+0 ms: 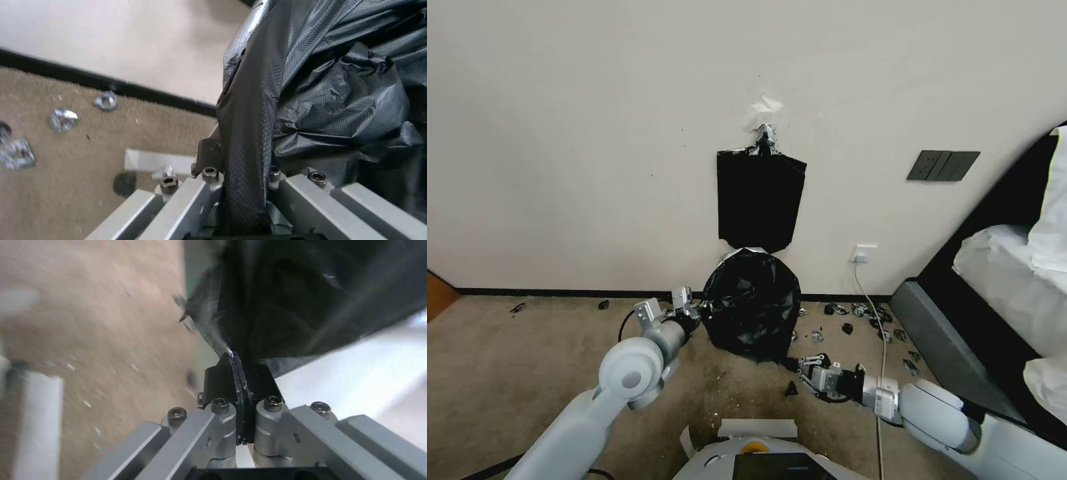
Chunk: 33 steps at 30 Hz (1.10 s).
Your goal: Place a trash bag onto the trash bin.
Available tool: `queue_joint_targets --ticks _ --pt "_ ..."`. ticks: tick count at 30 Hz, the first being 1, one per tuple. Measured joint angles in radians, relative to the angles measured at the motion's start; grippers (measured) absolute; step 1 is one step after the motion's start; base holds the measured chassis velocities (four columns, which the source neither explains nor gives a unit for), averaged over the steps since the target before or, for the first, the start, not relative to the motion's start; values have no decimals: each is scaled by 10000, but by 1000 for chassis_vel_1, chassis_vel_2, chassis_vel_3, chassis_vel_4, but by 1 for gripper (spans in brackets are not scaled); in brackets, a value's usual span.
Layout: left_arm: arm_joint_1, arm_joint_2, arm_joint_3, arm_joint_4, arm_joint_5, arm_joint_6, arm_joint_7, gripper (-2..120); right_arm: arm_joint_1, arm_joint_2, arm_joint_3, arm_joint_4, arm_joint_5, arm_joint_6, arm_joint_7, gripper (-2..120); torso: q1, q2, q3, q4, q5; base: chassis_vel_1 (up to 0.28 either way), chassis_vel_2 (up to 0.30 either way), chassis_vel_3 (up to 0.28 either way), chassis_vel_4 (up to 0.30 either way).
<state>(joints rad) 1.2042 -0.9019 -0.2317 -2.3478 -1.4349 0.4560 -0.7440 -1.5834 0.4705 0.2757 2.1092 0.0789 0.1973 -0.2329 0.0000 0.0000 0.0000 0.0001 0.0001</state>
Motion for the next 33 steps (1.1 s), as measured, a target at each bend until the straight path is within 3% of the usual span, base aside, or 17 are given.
queue_joint_targets --ticks 5,20,23,26,30,33 --pt "273 -206 187 -125 -79 134 -239 1 197 636 -339 -727 -242 -273 208 0 0 0 0 -1 -1 0 0 0 0" --pt "682 -379 135 -53 446 134 38 1 -344 1206 -393 -948 -639 -299 417 0 0 0 -1 -1 -1 0 0 0 0" --pt "650 -356 132 49 631 103 100 1 -583 1242 -262 -797 -635 -246 453 10 0 0 -1 0 -1 0 0 0 0" --pt "414 -413 126 311 966 -36 159 1 -1071 1248 39 -517 -459 -89 529 27 0 0 -1 -3 -3 0 0 0 0" --pt "299 -424 68 492 1179 -196 254 1 -1418 1210 302 -302 -325 157 656 37 0 0 0 -2 -2 0 0 0 0" --pt "169 -306 -32 903 1420 -302 396 1 -1885 1157 581 430 -6 230 753 53 0 0 0 0 -1 0 0 0 0"
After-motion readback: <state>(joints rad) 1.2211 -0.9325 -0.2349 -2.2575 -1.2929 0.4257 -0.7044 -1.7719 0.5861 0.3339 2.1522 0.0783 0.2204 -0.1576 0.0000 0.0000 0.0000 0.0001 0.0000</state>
